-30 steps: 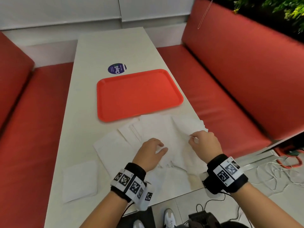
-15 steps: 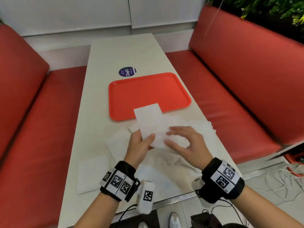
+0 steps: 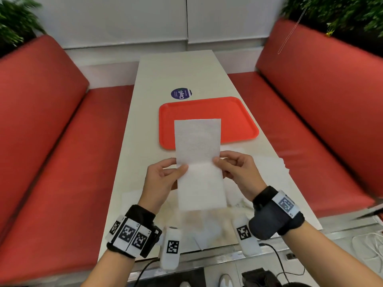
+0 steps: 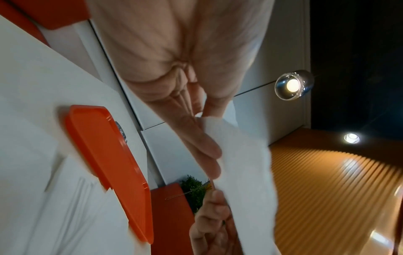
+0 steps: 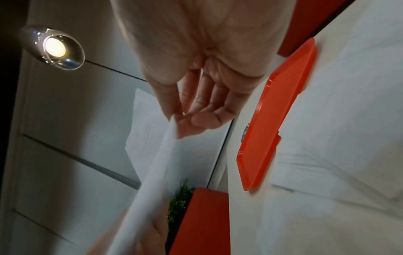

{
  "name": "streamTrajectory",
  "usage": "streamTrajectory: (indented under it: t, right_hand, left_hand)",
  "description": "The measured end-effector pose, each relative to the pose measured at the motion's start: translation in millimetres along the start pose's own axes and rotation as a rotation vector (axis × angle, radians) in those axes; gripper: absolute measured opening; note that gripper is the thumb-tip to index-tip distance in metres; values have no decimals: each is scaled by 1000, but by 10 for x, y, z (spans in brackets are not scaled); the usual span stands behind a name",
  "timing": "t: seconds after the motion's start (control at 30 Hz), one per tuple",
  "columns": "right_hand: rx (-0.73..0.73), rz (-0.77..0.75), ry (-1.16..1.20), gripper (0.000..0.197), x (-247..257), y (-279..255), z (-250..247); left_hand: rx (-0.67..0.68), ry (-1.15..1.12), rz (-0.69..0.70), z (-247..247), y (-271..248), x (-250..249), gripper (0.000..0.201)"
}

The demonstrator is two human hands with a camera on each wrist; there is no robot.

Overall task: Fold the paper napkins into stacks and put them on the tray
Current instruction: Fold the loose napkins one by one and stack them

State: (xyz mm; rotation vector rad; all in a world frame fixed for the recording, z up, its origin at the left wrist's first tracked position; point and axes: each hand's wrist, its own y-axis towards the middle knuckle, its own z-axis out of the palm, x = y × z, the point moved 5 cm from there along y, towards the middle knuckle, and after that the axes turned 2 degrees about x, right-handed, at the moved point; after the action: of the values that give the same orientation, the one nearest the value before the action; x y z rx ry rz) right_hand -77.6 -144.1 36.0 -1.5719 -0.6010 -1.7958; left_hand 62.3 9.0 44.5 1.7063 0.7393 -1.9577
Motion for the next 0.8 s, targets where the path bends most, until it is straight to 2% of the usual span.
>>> streamTrajectory:
  t: [0.13, 0.27, 0.4, 0.47, 0.53, 0.6, 0.7, 0.8]
  right_hand:
    - [62, 4, 14, 24, -13, -25, 102]
    - [85, -28, 41, 13, 16, -25, 136]
    - [120, -18, 14, 28, 57, -42, 169]
    - [124, -16, 18, 32, 51, -44, 161]
    - [128, -23, 4, 26, 51, -60, 159]
    - [146, -56, -62, 14, 54, -76, 166]
    - [170, -91, -151, 22, 40, -69, 199]
    - [176, -100, -136, 35, 54, -50, 245]
  left_hand:
    - [-11, -64, 26, -69, -54, -34, 15]
    - [1, -137, 48, -94, -93, -84, 16]
    - [16, -151, 23, -107, -58, -96, 23]
    - [41, -156, 9, -93, -49, -104, 17]
    - [36, -79, 31, -99, -53, -91, 5]
    - [16, 51, 98, -120, -67, -78, 15]
    - [9, 149, 158, -156, -75, -95, 40]
    - [25, 265, 163, -199, -81, -132, 42]
